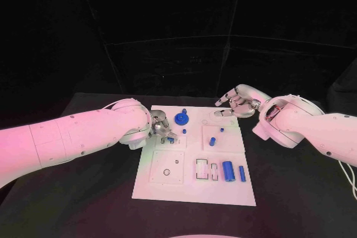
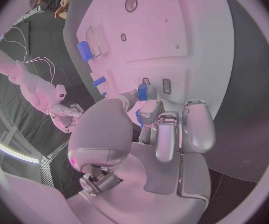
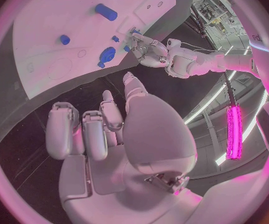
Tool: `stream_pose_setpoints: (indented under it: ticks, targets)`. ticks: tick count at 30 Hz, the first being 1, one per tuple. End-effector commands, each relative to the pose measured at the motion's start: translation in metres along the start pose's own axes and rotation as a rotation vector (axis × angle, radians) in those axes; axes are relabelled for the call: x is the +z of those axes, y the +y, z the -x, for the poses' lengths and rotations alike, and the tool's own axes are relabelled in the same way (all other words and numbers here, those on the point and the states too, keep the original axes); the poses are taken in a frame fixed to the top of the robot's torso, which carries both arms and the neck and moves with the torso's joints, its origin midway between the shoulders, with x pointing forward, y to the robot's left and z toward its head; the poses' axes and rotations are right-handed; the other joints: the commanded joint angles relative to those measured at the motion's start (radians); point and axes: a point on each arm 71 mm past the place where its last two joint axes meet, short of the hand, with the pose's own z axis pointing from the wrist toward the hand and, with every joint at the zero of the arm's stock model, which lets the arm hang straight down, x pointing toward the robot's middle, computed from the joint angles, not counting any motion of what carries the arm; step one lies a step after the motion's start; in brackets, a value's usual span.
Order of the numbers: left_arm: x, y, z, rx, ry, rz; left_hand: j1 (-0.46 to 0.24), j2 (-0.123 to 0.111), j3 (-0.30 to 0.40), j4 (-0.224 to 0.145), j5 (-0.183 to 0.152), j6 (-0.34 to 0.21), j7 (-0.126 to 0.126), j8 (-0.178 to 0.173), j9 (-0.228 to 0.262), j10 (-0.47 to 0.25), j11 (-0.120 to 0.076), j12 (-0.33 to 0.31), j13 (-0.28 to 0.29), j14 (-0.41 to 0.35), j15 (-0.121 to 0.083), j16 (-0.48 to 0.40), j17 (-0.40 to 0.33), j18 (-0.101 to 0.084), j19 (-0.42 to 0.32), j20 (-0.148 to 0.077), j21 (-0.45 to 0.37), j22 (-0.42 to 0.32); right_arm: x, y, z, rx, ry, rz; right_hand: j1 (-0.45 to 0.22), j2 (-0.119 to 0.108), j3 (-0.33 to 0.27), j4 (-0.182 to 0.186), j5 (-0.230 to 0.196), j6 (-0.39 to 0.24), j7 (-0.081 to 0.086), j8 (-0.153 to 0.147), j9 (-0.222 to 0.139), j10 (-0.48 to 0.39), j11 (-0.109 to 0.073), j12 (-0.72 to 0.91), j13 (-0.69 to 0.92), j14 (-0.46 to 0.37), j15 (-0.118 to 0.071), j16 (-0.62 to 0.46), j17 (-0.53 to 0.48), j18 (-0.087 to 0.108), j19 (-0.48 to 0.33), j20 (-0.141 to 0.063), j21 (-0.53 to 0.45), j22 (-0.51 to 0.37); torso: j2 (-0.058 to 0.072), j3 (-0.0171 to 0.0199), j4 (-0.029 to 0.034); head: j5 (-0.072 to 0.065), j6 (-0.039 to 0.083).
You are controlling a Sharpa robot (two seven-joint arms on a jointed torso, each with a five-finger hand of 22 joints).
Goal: Assemble the parts on the task board
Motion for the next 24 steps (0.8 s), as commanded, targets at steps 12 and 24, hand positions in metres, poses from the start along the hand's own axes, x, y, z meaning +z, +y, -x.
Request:
stream_pose_setpoints:
  ticks: [12,24]
  targets:
    - [0.0035,-0.0022,-0.0037,0.055,-0.021,0.0,-0.005,0.001,0.15,-0.146,-0.002,-0.002,-0.002,0.004,0.002,0.006,0.0,0.003,-0.002,0.104,-0.001,0.006,0.263,-0.016,-0.003,0.006,0.001,0.001,0.0007,0.0016,0.0004,-0.01,0.003,0.012,0.003,0.01,-0.003,-0.001,0.007,0.009,0.0,0.002,0.001,0.002,-0.006,0.006,0.0,0.069,-0.008,-0.006,0.11,-0.011,-0.002,-0.004,-0.005,0.0,0.001,0.0004,-0.0019,0.003,-0.006]
    - [0.0032,0.0002,-0.0067,0.072,0.008,0.013,-0.007,0.0,0.151,-0.146,-0.002,-0.002,-0.002,0.005,0.002,0.006,0.0,0.003,-0.001,0.104,-0.001,0.006,0.263,-0.016,-0.003,0.006,0.0,0.0,0.0015,0.0012,0.0002,-0.011,0.005,0.011,0.001,0.011,-0.005,0.001,0.008,0.01,-0.001,0.004,0.001,0.002,-0.006,0.006,0.0,0.069,-0.008,-0.006,0.111,-0.011,-0.001,-0.004,-0.005,0.001,0.001,0.0006,-0.0011,0.003,-0.01]
